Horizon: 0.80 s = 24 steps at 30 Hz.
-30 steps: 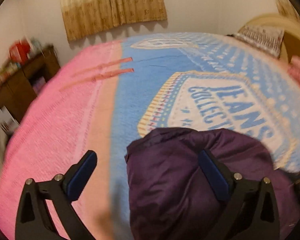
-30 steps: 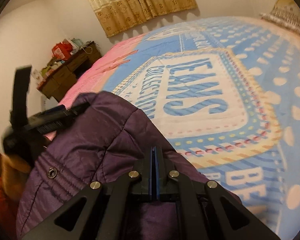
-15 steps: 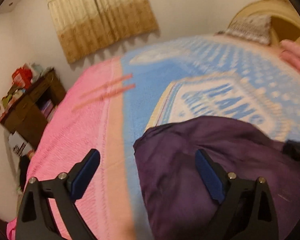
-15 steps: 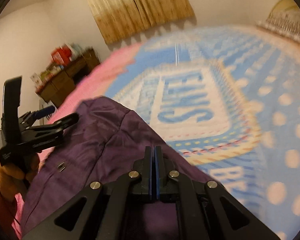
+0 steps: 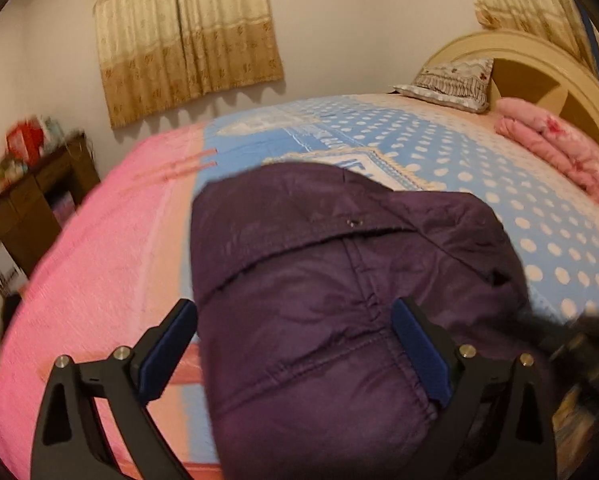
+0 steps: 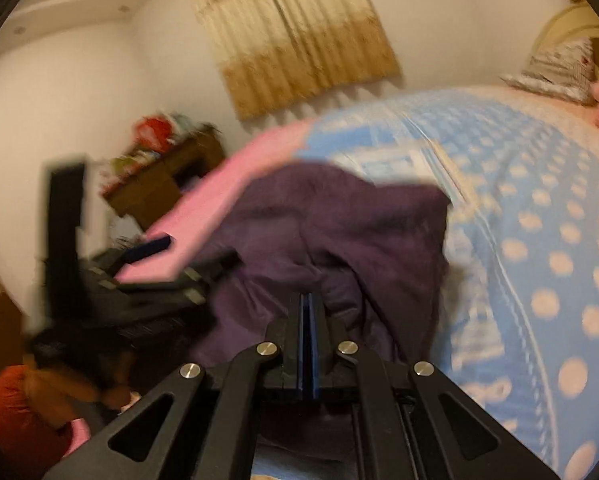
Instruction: Fold large clothes
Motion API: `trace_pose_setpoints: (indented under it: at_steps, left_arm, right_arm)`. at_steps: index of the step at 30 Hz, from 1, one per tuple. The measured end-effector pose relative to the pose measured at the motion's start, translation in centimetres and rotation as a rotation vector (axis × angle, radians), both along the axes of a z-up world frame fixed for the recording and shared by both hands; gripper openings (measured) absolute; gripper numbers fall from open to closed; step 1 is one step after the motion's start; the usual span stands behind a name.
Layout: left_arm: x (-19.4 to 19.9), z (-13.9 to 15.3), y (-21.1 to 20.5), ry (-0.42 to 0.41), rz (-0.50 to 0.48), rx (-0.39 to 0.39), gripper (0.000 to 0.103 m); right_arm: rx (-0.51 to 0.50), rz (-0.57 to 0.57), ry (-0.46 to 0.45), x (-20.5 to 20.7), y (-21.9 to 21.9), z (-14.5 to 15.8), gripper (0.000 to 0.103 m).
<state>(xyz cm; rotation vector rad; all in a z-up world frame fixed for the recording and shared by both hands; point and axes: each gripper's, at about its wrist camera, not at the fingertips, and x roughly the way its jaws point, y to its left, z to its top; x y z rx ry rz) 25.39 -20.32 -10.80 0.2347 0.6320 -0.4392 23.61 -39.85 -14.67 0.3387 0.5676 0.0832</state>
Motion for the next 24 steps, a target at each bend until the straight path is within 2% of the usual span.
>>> trace_pose_setpoints:
  at_steps: [4, 9, 15, 22, 24]
  left_arm:
    - [0.3, -0.8, -0.5, 0.025, -0.020, -0.024, 0.100]
    - [-0.2, -1.7, -1.2, -0.034, -0.025, -0.005, 0.100]
    - [-0.2, -1.6, -0.9, -0.037, -0.001, -0.018, 0.102]
    - [-0.6, -0.4, 0.0, 0.031, 0.032, -0.033, 0.103]
    - [-1.2, 0.1, 0.3, 0.021, 0.036, -0.025, 0.103]
  right_arm:
    - [0.106, -0.003, -0.008, 0.5, -0.9, -3.1, 0.002]
    - [0.186, -0.003, -0.048, 0.2, -1.6, -5.0, 0.000]
    - [0.092, -0.037, -0.058, -0.2, -0.1, -4.5, 0.000]
    - [0.098, -0.053, -0.042, -1.3, 0.3, -3.3, 0.002]
    - [0.101, -0.076, -0.030, -2.2, 0.2, -2.3, 0.003]
